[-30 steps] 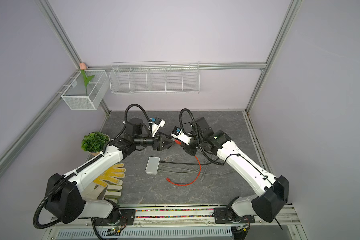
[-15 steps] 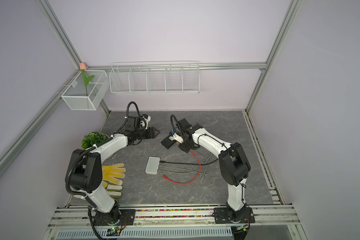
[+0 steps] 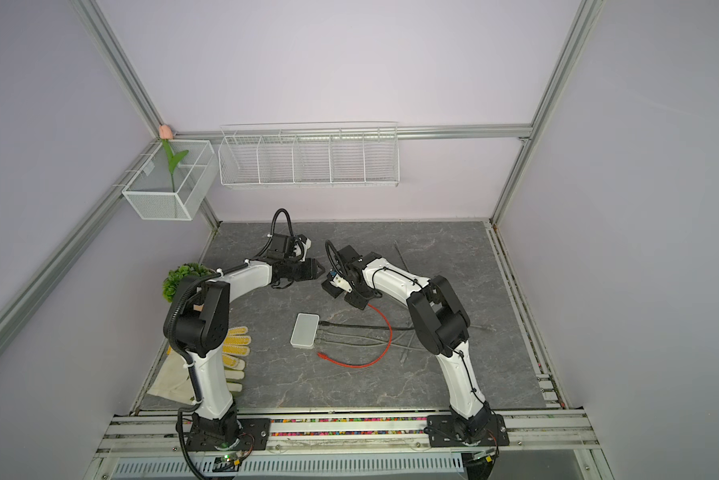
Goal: Insert the plug into the switch port
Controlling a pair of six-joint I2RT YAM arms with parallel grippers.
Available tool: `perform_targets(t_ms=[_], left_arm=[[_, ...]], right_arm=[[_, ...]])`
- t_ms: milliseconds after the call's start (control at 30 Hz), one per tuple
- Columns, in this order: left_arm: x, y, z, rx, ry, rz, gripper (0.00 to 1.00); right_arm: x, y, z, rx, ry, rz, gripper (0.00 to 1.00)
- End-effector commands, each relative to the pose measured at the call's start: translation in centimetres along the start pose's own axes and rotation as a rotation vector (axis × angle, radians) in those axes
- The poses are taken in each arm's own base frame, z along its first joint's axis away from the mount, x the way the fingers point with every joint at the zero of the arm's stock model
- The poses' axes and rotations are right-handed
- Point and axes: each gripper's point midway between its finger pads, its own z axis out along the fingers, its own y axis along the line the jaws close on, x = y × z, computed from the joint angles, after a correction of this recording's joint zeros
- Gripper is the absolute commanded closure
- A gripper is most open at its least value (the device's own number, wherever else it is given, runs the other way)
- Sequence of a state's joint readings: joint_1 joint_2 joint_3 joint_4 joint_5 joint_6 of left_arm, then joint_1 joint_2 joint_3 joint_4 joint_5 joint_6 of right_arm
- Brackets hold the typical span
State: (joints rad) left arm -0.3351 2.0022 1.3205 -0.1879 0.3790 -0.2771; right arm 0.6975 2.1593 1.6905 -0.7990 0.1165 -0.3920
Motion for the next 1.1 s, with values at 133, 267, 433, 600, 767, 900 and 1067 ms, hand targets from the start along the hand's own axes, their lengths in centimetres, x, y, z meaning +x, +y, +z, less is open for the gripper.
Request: perform_targets(t_ms=[133,267,433,600,767,900,1067], left_arm=[[0.1,-1.7,1.5,0.062,0.015,0.021,0.58],[0.6,-1.9,1.9,0.084,0.020,0.010,0.59],[0.8,-2.0,2.2,0.103,0.018,0.006,0.59],[0.9,-2.0,2.7,0.113,0.027,0.002,0.59],[1.3,-2.0,3.3,0.118,0.040,0.003,0.60],[1.6,-2.1,3.8,0.124,0.054,0.004,0.60],[2.0,-2.2,3.9,0.121,0.058,0.008,0.60]], right_arm=[[-1.2,0.4,0.5,-0.030,0.001,0.027,0.94],[-1.4,0.4,1.0,-0.043,0.014,0.029,0.94],[-1.6,-0.1,1.4,-0.034,0.036,0.040,0.93],[-1.7,-0.6,1.4,-0.023,0.056,0.049,0.94],[-1.6,-0.7,1.3,-0.023,0.063,0.057,0.94],[-2.0,-0.7,1.2,-0.028,0.054,0.057,0.93],[-1.5,-0.5,1.7,-0.042,0.090,0.054,0.93]])
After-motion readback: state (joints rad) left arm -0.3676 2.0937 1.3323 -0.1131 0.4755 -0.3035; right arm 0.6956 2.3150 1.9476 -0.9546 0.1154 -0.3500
